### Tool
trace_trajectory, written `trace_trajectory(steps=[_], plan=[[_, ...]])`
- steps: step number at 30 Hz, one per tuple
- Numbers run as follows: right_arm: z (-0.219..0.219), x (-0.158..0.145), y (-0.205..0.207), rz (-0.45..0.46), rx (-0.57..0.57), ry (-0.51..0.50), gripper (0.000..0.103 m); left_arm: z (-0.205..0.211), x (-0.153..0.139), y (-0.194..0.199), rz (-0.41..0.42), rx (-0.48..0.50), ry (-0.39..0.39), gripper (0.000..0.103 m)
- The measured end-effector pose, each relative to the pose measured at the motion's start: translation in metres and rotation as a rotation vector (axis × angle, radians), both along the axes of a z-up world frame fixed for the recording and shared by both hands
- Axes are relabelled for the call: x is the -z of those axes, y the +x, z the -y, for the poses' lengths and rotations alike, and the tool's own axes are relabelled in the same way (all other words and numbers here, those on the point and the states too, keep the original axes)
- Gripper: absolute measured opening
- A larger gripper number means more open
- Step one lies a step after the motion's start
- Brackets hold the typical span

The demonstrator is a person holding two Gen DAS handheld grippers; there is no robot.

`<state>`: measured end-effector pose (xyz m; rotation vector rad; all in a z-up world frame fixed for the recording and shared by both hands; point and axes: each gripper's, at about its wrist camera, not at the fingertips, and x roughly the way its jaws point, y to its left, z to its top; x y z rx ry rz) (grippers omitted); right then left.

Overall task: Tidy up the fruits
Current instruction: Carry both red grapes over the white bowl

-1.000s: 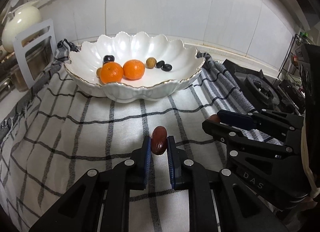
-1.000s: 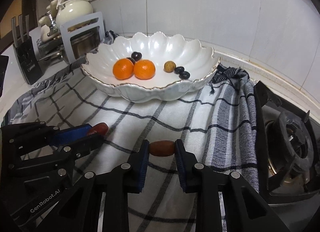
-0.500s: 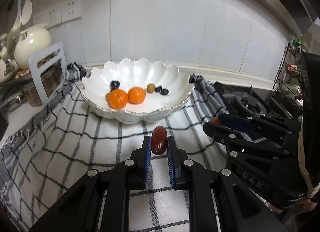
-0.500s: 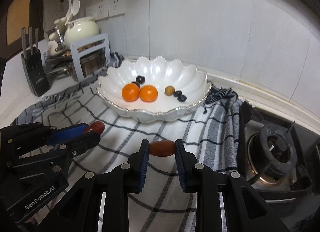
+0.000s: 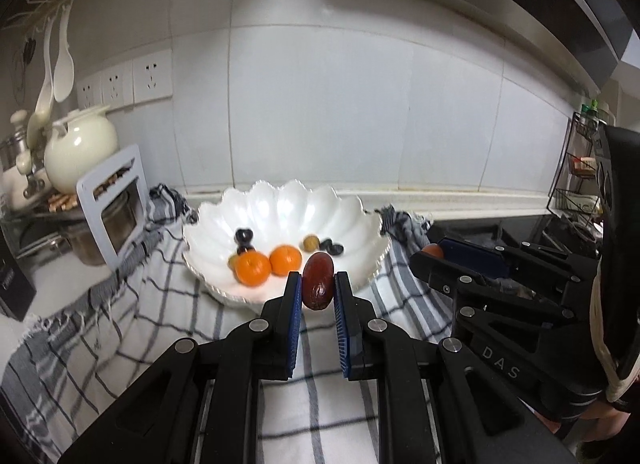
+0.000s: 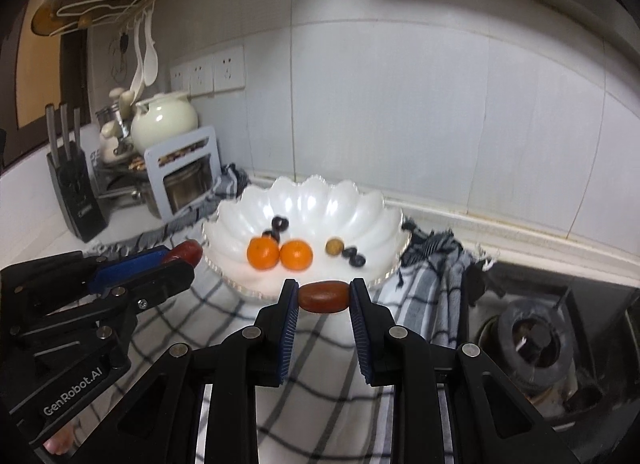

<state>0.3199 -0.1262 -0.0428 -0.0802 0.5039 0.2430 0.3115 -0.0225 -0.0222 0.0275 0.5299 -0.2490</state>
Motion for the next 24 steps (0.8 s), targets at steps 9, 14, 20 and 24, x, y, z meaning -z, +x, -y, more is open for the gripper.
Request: trace_trajectory(steps=[9, 14, 20, 24], plan=[[-0.002, -0.016, 0.037, 0.026, 0.015, 0.022, 0.027, -0.006, -0.019, 0.036, 0.012, -0.015, -0.013, 0.017], [-0.006, -0.021, 0.063, 0.020, 0.020, 0.025, 0.027, -0.009, -0.022, 0.063, -0.006, -0.019, -0.016, 0.017], [-0.009, -0.023, 0.096, 0.006, 0.027, 0.015, 0.027, -0.010, -0.021, 0.103, -0.047, -0.020, -0.008, 0.017], [-0.011, -0.023, 0.120, -0.025, 0.027, 0.011, 0.027, -0.011, -0.018, 0.127, -0.076, -0.021, -0.007, 0.017]])
